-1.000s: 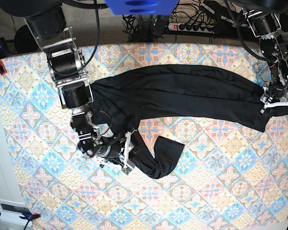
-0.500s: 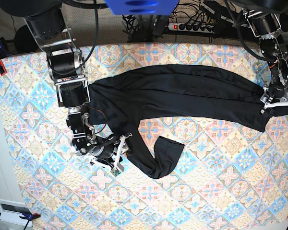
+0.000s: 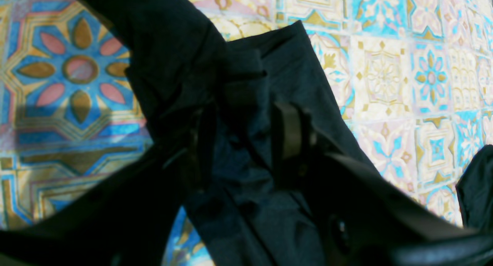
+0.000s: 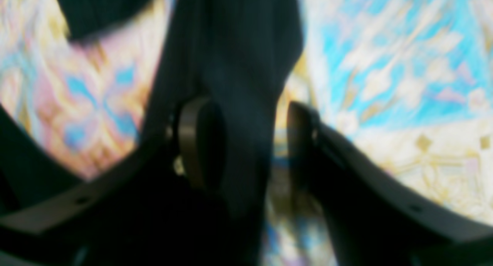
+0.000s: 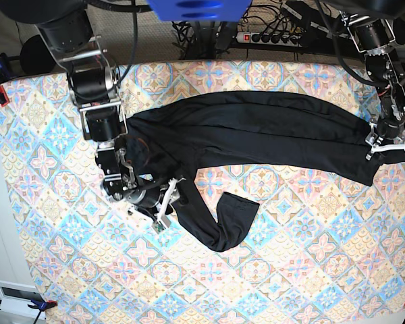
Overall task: Layout the t-shirt on the table in an organized manner, then fold the t-shirt properly
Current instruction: 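Grasp the hanging sleeve with the right gripper and pull it inward, then fold the sleeve over the shirt body with both grippers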
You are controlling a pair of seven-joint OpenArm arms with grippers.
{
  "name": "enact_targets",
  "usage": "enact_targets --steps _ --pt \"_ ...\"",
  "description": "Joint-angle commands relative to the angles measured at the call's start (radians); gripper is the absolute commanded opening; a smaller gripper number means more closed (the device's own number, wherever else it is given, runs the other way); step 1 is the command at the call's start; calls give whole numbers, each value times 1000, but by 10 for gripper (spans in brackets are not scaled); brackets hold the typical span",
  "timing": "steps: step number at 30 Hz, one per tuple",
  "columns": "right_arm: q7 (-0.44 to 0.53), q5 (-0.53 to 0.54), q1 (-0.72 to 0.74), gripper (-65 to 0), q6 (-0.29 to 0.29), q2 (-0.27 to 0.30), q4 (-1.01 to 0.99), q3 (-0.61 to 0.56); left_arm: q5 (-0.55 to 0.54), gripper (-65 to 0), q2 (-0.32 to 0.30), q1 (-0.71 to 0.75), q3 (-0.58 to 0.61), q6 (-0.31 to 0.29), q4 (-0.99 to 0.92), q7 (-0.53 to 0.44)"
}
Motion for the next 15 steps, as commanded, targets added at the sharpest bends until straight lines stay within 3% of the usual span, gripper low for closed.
enact_targets --steps 1,3,5,10,15 --pt "-23 -9 31 -360 1 0 11 1 -5 -412 -23 -10 -6 -5 18 -16" --pt "-23 -9 21 -369 3 0 11 1 -5 -412 -23 -10 -6 -5 18 -16" --pt "-27 -9 19 -418 5 0 14 1 -5 -412 -23 -10 -6 -5 18 -16" --pt "-33 -9 4 -650 6 -1 45 1 -2 -412 -23 -15 -3 -5 18 -16" --pt "-113 -9 -148 -650 6 -1 291 1 -2 -412 -23 -18 23 -5 18 -22"
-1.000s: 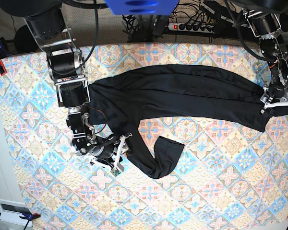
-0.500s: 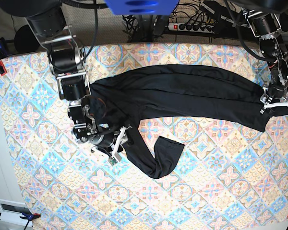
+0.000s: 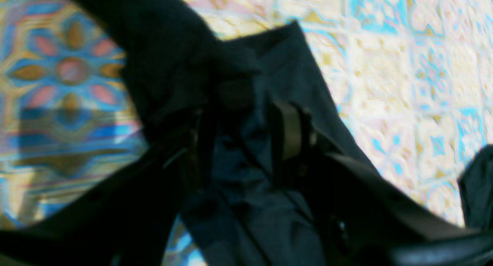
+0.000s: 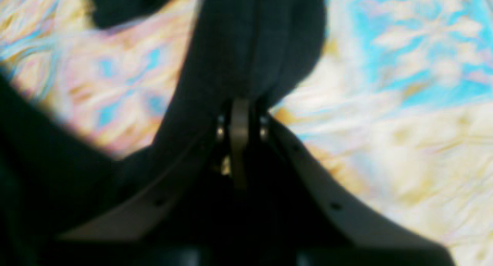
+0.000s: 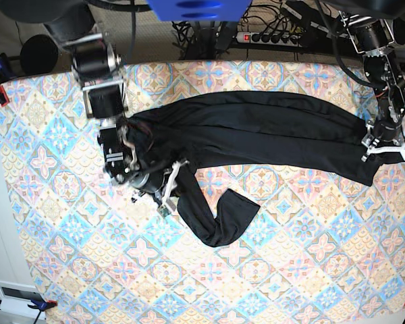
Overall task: Layout the t-shirt on the table in an organized manner, then fold the t-shirt properly
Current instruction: 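Fold the sleeve over the shirt body with both grippers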
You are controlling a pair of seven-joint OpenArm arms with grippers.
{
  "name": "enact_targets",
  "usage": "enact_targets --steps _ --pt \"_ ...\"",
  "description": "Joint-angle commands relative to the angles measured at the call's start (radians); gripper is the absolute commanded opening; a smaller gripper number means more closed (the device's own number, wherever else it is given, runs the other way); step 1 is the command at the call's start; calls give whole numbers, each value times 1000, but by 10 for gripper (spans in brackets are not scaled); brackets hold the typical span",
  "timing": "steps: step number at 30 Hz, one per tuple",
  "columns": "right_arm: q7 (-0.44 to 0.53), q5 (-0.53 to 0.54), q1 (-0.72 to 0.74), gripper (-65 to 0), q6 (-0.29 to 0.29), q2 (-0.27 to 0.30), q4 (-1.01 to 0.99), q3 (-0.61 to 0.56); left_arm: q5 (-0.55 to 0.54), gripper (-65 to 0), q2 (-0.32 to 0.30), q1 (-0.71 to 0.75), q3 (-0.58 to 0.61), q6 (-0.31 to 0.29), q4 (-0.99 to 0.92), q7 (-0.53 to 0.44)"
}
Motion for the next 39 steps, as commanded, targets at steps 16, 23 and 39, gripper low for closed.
enact_targets --steps 16,23,39 --pt "-175 -2 -335 -650 41 -34 685 -198 1 -412 -1 -93 89 0 99 -10" --pt "-178 -2 -435 -650 93 -34 797 -228 94 -412 22 -156 234 0 96 -18" --pt "-287 -9 -433 -495 90 2 799 -267 315 -409 247 -338 478 0 -87 -18"
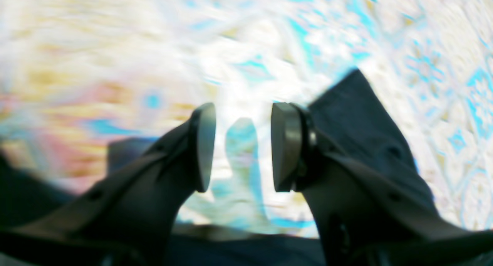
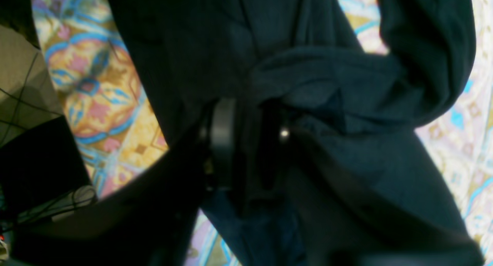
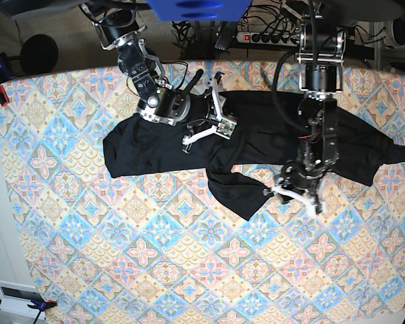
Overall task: Layout the t-shirt on the table in an organized manner, then fold the t-shirt properly
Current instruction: 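Fold the sleeve over the shirt body with both grippers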
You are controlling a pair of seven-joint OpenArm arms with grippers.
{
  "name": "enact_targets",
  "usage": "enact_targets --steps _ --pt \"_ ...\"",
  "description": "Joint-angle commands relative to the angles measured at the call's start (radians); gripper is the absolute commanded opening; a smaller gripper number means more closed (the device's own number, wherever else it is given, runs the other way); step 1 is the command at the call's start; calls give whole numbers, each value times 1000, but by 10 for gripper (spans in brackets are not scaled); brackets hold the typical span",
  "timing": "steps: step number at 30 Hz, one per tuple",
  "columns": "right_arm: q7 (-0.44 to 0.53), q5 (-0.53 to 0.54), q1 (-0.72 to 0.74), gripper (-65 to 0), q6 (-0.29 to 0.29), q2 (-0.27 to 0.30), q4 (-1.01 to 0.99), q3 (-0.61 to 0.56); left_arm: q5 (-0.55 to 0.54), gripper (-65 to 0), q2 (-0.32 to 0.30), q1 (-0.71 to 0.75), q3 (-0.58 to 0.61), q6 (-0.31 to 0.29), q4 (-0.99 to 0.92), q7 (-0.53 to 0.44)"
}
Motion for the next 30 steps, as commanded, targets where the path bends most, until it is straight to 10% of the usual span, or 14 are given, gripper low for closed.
enact_targets --steps 1,24,30 --pt "13 9 12 -496 1 9 19 3 -10 -409 7 -25 4 -6 10 -12" --pt "19 10 57 -496 1 12 21 1 -10 -420 107 -86 62 -3 -241 -93" --pt "19 10 57 -496 1 12 21 3 -11 -650 111 -95 56 -3 -238 -94"
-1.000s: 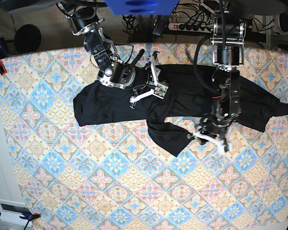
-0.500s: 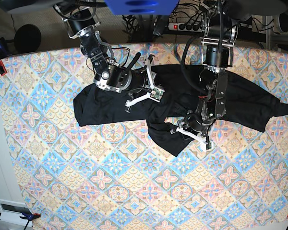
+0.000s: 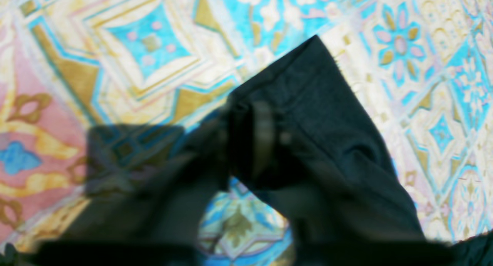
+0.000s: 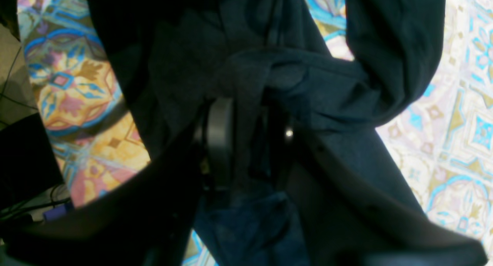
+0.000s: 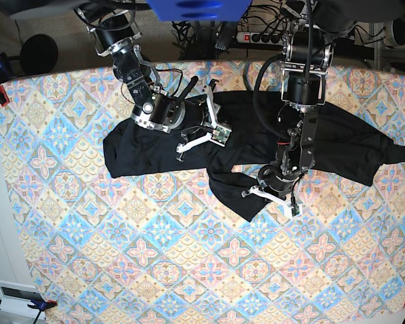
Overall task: Layout the t-shirt on the table in an organized manner, then fold the t-shirt properly
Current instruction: 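Fold the sleeve over the shirt body with both grippers, then hold the folded strip with the right gripper and regrasp its end with the left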
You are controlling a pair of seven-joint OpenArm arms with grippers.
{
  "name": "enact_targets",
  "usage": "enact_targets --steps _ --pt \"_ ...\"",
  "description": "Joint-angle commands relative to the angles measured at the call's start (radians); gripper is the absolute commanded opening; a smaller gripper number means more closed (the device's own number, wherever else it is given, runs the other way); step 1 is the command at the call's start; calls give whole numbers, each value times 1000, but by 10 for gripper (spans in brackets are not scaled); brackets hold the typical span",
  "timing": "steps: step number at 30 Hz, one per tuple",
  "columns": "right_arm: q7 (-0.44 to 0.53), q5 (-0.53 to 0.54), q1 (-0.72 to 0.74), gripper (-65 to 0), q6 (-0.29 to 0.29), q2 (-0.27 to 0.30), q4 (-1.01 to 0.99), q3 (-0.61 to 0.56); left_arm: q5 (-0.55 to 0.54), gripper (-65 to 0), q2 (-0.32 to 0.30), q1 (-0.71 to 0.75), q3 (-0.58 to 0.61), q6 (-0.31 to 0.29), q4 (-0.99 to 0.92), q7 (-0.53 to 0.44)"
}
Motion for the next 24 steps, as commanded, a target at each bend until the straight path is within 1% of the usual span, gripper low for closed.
enact_targets --steps 1,3,4,7,10,13,16,20,24 --pt "23 14 16 -496 2 -6 20 2 -2 -650 4 -13 0 7 12 36" --pt "24 14 16 -496 2 -6 20 2 -2 -644 -7 -13 -4 6 62 36" --pt "24 14 16 -496 2 -6 20 2 -5 -649 -27 -8 -23 6 104 42" --pt "24 15 34 -493 2 -6 15 7 -6 -650 -47 39 -121 4 234 47" --pt "24 15 51 -493 2 -6 9 38 -6 -650 -90 87 -227 3 385 116" --pt "24 17 60 -494 0 -6 8 73 -8 -650 -117 130 -333 1 504 150" --pt "24 19 90 -495 0 -6 6 82 -8 -650 -169 170 -425 1 561 150" --pt "24 15 97 -495 0 -6 -12 82 -11 -650 -238 214 -489 1 599 147" --pt "24 15 97 -495 0 -6 -15 84 -89 -650 -281 259 -615 1 612 150"
